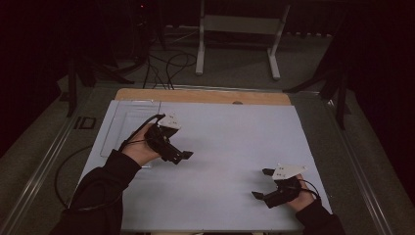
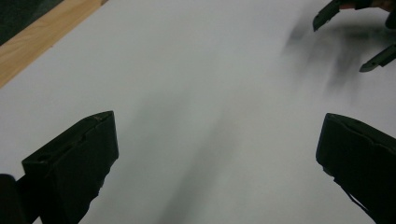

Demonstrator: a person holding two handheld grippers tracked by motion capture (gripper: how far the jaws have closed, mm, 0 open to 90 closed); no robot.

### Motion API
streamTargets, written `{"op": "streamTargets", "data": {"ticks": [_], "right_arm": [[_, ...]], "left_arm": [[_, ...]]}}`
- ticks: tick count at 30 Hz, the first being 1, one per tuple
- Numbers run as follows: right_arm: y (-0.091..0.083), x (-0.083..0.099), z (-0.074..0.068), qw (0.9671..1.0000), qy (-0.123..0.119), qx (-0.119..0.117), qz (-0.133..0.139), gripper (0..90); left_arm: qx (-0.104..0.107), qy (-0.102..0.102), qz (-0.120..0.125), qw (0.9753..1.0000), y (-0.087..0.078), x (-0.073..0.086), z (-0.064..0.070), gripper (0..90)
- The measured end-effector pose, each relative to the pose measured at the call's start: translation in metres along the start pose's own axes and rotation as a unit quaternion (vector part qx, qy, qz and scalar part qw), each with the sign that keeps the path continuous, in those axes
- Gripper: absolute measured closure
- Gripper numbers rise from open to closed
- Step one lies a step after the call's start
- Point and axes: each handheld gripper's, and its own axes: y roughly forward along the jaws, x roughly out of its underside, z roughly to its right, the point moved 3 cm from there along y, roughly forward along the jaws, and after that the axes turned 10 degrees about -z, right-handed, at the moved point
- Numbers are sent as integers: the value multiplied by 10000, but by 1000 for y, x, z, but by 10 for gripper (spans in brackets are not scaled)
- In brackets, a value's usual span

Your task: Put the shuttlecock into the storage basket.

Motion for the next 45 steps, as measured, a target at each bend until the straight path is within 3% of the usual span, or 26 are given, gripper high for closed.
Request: {"op": "streamTargets", "data": {"ticks": [16,24,36,45], "right_arm": [[1,0,0,10000,-5,-9,-20,89],[1,0,0,10000,-20,-7,-19,89],[1,0,-1,10000,-16,-42,-19,89],[0,0,-1,10000,-35,-45,13,89]], "left_arm": [[223,424,-65,9988,22,5,24,0],[328,542,-93,9979,32,13,31,0],[538,456,-133,9974,46,34,40,0],[640,369,-132,9972,48,53,47,0]]}}
